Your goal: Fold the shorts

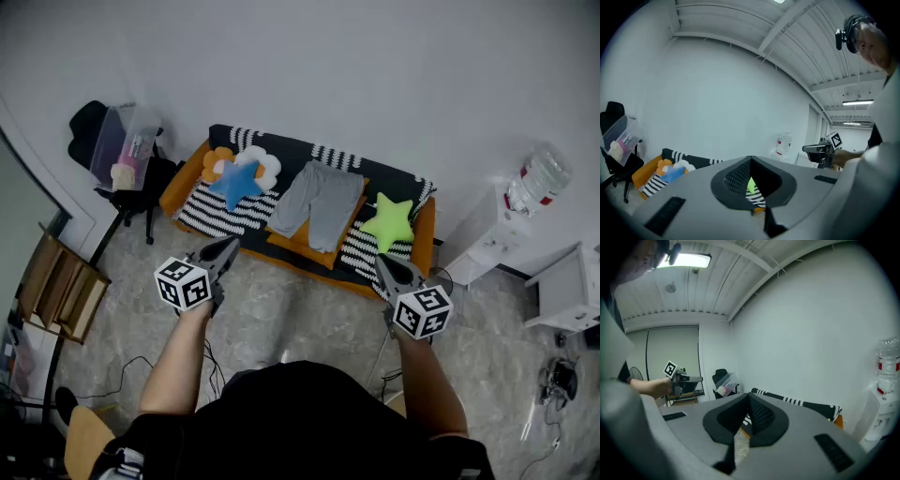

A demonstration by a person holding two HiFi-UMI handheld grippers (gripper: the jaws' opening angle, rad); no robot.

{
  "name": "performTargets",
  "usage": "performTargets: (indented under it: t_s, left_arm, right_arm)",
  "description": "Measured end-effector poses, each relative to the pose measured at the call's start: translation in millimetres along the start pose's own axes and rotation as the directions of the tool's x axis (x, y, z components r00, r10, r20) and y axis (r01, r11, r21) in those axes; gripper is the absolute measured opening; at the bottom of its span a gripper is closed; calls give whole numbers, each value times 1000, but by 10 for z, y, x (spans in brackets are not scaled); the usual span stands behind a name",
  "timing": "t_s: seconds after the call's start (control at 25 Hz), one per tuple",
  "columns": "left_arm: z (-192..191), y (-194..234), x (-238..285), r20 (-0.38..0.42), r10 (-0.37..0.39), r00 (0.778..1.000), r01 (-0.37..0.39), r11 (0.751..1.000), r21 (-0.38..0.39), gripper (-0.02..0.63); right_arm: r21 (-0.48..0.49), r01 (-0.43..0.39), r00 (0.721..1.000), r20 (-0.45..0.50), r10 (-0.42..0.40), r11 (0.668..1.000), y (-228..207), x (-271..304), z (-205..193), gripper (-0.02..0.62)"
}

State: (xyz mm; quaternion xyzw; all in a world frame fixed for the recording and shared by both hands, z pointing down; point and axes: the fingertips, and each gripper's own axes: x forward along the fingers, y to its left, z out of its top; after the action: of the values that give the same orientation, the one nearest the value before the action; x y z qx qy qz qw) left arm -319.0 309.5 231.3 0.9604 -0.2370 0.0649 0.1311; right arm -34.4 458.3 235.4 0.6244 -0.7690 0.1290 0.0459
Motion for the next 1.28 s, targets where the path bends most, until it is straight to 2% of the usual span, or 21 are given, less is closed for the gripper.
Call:
performTargets:
  t_s: [0.24,0.44,0.64,1.08,1.28]
  left_arm:
    - [-2,-158,169,-4,2,1000,-2,1000,2,14]
    - [3,-205,202,-11,18,1000,-17,1000,7,14]
    - [-28,-162,179,-21,38,999,-38,999,-4,14]
    - [-189,203,117,-36,75,997,-76,997,-33,15]
    - [-255,521,216,-36,78,996,-80,995,-60,14]
  right_arm:
    - [-22,1,1000,-3,-1,1000,-216,-85,27,5]
    - [37,-17,999,30,16,999,-312,-134,43,6]
    - [57,-27,1000,10,27,998,-312,-130,-30,8]
    - [44,2,998,-62,0,999,-322,-24,-220,8]
    - [27,21,995,-96,-18,999,-342,159,-237,8]
